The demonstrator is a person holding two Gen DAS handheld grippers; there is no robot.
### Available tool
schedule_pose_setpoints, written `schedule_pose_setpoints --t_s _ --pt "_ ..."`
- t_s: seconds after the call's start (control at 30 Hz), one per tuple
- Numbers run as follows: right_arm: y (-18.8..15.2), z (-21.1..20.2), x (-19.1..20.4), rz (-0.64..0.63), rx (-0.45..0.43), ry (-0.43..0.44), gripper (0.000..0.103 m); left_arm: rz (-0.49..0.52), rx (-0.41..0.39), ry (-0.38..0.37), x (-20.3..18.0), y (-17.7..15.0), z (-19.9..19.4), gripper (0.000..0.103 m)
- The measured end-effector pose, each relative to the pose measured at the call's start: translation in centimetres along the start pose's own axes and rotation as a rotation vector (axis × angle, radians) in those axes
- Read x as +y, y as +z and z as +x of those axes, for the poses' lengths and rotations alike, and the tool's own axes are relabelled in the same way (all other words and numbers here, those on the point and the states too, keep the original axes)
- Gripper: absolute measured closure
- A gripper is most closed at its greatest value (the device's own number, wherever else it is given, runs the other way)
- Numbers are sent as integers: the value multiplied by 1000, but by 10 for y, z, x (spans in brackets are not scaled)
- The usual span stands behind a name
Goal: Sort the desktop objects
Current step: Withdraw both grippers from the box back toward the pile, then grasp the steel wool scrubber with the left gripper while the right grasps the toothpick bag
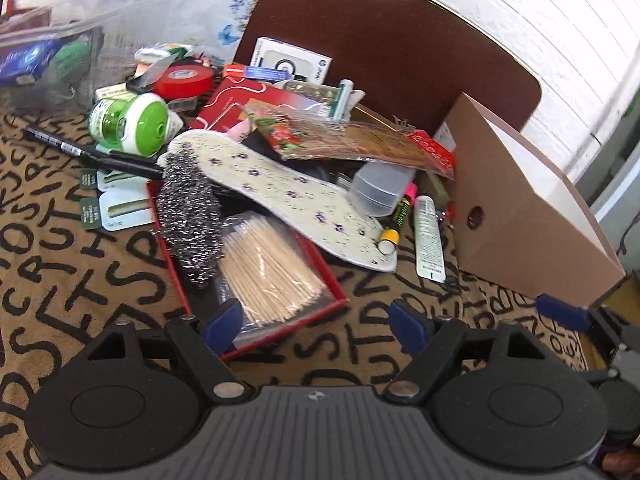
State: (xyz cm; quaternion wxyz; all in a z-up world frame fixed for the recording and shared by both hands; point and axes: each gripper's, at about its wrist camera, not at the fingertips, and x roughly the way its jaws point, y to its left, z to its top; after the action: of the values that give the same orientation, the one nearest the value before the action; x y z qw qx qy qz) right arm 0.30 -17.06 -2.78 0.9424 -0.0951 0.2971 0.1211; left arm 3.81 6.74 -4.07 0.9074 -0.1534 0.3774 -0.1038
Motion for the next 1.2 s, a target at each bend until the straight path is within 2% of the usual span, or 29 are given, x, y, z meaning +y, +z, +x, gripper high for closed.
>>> schedule_pose_setpoints --t_s 0.27,0.33,0.37,0.4,0.57,0.7,0.8,0.93,0.97,1.07,1.13,1.2 --pt "10 20 27 -16 6 130 13 -49 -21 2 24 7 0 40" --pt "14 24 32 -18 1 153 17 -62 -25 -12 29 8 -2 52" --pt "17 27 35 -19 -3 165 20 -68 -29 -19 31 9 -3 52" --pt "19 30 38 -22 -3 178 26 -70 -36 -23 32 10 -3 53" --pt "31 43 58 -72 -9 266 34 -70 -81 19 40 20 -9 52" --pt "39 56 76 -117 -3 315 44 -76 -113 41 46 29 -12 48" --pt "43 69 86 -137 16 336 44 -77 -133 55 48 33 -11 39" --pt "38 89 98 -202 60 310 43 -79 -142 95 52 38 0 37" --pt "37 92 96 -172 59 322 42 -82 -130 98 53 39 5 37" --pt "35 96 94 -139 76 342 40 -52 -122 98 52 40 15 41" --pt "34 95 93 -136 74 344 41 -27 -121 122 49 39 18 49" --pt "34 91 91 -136 70 335 41 -28 -126 124 49 38 14 50"
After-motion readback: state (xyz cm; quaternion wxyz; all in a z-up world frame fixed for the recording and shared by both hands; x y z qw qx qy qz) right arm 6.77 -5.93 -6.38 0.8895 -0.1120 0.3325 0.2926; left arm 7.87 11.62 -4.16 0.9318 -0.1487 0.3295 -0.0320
